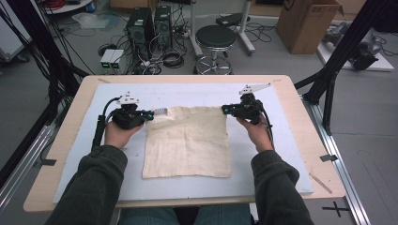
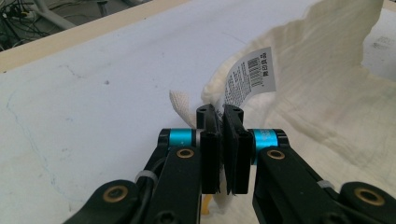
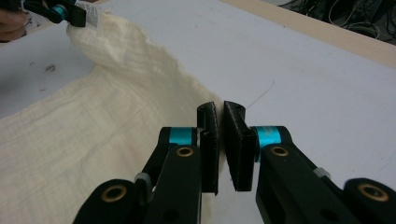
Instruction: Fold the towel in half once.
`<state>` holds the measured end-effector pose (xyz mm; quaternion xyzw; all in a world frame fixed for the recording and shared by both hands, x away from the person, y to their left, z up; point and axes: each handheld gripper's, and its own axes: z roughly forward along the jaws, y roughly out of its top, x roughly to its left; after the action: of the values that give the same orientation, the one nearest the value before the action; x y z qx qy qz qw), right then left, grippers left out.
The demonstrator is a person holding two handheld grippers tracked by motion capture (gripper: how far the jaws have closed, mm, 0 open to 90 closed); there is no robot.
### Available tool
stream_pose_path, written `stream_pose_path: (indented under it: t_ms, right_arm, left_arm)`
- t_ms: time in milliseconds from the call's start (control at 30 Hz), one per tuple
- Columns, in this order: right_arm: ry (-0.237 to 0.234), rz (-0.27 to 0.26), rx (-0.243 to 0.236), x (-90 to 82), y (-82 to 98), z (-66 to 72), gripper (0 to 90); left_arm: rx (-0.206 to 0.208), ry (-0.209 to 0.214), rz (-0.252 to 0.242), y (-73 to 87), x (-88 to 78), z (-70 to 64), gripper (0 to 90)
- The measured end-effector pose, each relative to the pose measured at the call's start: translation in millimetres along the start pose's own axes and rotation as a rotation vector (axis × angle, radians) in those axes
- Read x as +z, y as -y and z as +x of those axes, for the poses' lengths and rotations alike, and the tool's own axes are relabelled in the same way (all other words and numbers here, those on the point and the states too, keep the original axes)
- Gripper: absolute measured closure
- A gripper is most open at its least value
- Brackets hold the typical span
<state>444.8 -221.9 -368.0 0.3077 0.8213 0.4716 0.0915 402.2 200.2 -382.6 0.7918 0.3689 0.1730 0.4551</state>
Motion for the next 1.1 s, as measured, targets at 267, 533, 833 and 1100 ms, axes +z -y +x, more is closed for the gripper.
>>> stream_pose_path:
  t_ms: [267,533,833,1100]
  right_arm:
    - [-0.017,0.003,-0.008,-4.4,7.4,5.5,84.9]
    - [-0.032,0.007,-0.01,-7.0,14.8,9.5,84.8]
    - [-0.047,0.016,-0.041,-13.1,13.1,20.6,84.8]
    - [-0.05,0.037,-0.053,-17.3,13.7,28.5,84.8]
  left_arm:
    - [0.012,0.001,-0.007,8.7,-4.1,-4.2,85.6]
    - [0.035,0.012,0.002,14.5,-6.7,-9.7,85.4]
    - [0.059,0.022,-0.001,22.7,-14.6,-17.2,85.4]
    - [0.093,0.03,0.007,22.7,-21.2,-25.6,85.3]
